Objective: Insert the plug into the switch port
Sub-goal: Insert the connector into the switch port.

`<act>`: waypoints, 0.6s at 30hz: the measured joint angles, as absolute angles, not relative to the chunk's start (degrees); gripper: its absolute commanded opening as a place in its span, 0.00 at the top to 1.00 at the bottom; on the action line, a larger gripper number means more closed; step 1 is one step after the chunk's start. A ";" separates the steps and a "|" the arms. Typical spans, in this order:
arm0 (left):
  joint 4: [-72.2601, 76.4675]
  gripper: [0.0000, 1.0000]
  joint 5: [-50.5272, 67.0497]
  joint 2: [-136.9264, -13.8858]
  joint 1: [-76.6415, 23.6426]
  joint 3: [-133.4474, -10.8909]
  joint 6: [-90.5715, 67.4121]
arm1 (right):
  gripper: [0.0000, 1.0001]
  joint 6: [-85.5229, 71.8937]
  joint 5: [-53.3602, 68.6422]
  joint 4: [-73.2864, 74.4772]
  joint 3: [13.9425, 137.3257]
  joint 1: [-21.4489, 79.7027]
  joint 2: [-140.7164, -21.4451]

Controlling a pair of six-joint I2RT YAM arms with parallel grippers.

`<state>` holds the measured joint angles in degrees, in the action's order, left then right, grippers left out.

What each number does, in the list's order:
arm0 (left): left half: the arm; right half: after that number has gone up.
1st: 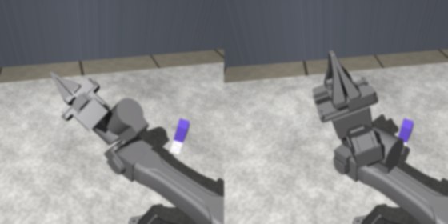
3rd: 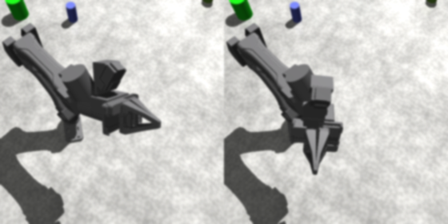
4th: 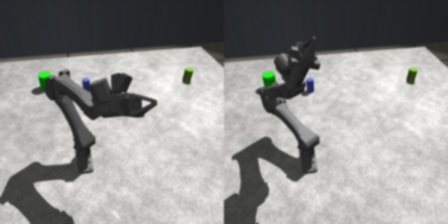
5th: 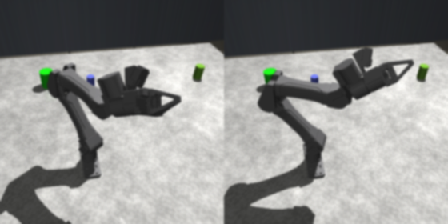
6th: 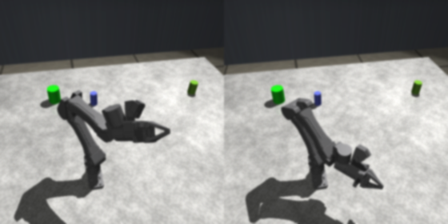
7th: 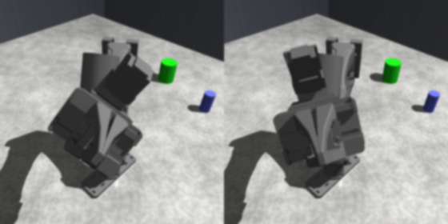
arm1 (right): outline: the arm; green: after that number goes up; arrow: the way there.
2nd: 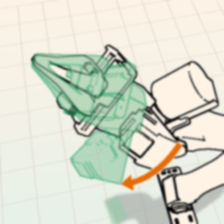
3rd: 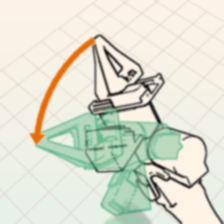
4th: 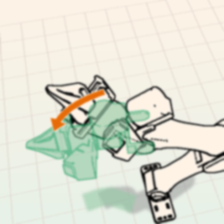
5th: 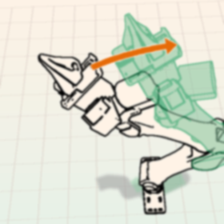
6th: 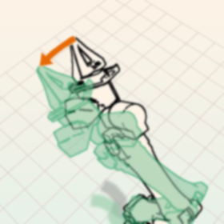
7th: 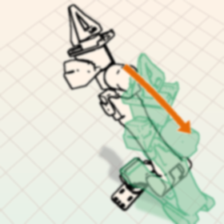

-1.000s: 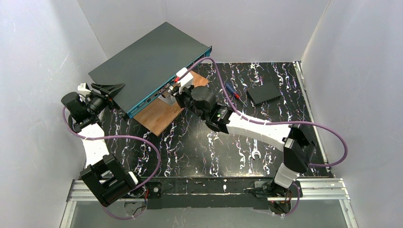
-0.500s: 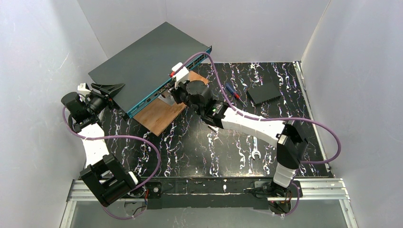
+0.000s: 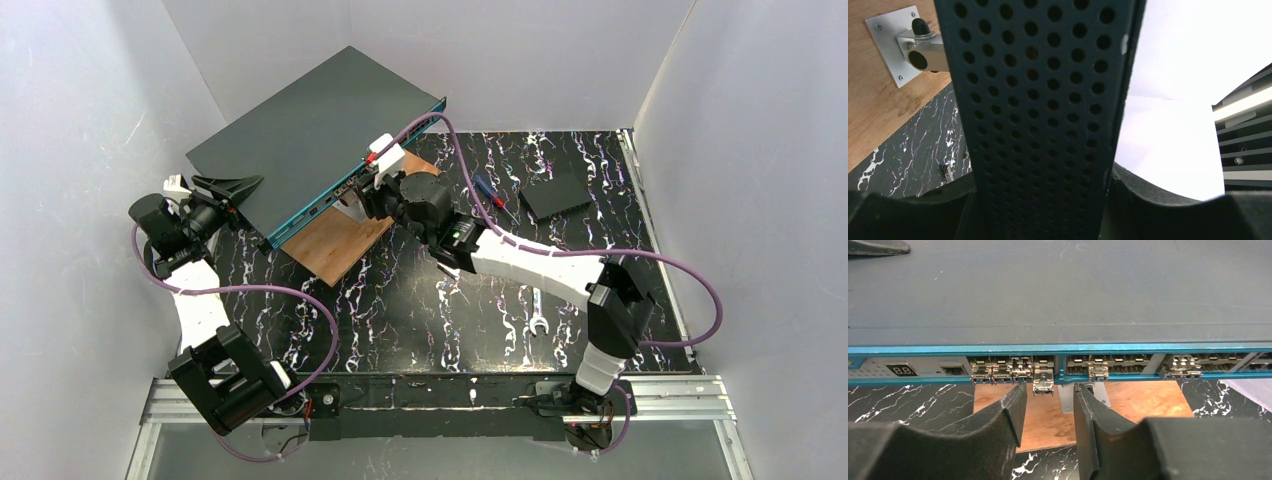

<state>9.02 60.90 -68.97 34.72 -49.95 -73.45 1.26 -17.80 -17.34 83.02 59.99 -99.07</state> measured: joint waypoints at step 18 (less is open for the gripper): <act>9.04 1.00 60.93 -68.97 34.72 -49.93 -73.43 | 0.94 1.65 -17.98 -19.40 77.71 59.72 -93.89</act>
<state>9.04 60.93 -68.97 34.72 -49.93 -73.43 1.65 -17.98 -19.40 77.71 59.72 -93.89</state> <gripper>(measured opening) 0.522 0.174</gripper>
